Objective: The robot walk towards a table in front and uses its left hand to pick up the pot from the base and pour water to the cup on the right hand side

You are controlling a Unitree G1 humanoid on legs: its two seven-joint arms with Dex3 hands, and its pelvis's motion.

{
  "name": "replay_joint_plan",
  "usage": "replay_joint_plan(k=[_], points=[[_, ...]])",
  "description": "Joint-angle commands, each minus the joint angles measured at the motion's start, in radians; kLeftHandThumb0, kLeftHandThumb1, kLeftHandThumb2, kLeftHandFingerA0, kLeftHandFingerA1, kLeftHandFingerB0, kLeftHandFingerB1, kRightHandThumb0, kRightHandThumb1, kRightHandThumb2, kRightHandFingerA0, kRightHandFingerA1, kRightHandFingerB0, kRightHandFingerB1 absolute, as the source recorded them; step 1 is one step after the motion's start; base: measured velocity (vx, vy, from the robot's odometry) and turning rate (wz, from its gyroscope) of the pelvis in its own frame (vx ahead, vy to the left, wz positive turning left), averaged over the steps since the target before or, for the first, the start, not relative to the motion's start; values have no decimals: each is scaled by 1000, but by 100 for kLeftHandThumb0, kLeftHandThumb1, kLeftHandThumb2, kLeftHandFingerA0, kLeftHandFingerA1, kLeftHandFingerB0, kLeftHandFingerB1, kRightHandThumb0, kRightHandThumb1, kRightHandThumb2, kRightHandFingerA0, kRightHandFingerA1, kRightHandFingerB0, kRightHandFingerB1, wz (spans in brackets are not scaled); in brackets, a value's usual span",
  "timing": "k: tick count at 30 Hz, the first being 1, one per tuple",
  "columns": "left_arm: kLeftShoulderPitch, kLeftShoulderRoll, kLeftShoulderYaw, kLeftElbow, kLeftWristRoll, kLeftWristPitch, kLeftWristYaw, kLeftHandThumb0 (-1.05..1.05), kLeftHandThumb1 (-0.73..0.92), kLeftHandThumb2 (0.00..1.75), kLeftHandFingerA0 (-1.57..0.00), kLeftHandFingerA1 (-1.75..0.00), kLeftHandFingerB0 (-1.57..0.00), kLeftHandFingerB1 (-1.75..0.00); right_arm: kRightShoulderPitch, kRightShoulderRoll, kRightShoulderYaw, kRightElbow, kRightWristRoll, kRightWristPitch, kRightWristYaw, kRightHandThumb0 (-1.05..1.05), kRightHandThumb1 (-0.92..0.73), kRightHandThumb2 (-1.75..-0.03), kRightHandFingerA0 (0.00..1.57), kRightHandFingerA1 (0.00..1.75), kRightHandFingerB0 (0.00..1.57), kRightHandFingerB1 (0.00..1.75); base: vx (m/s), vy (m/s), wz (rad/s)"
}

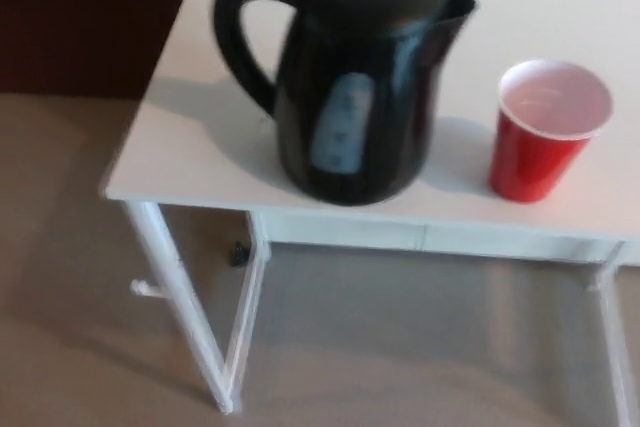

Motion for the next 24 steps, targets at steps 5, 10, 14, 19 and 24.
replay_joint_plan(k=[5, 10, 14, 19, 24], points=[[30, -27, -18, -51, 1, -42, 26, -4, 35, 82, -23, -53, -20, -50, 4, 2, 6, -69, 1, 53, -24, -26, -72, -63, 24, 41, 9, 24, 4, -44, 0], [38, -28, -29, -74, 6, -39, 47, -4, 35, 82, -22, -53, -22, -50, 8, 9, 5, -109, 7, 85, -47, -29, -69, -67, 26, 45, 9, 33, 29, 114, -6], [26, -24, -24, -58, -7, -38, 41, -3, 35, 82, -22, -53, -21, -50, 1, 17, 0, -109, 11, 85, -45, -23, -49, -95, 25, 59, 0, 45, 49, 263, -16], [32, -19, -29, -71, -8, -27, 45, -5, 35, 82, -21, -53, -20, -50, 14, 28, 7, -168, 8, 120, -71, -22, -53, -98, 24, 59, 1, 45, 69, 137, 8], [39, -27, -19, -101, -33, -20, 29, -5, 34, 81, -19, -52, -19, -50, 8, 28, 5, -167, 8, 124, -67, -29, -71, -69, 24, 48, 9, 33, 43, -30, 8]])
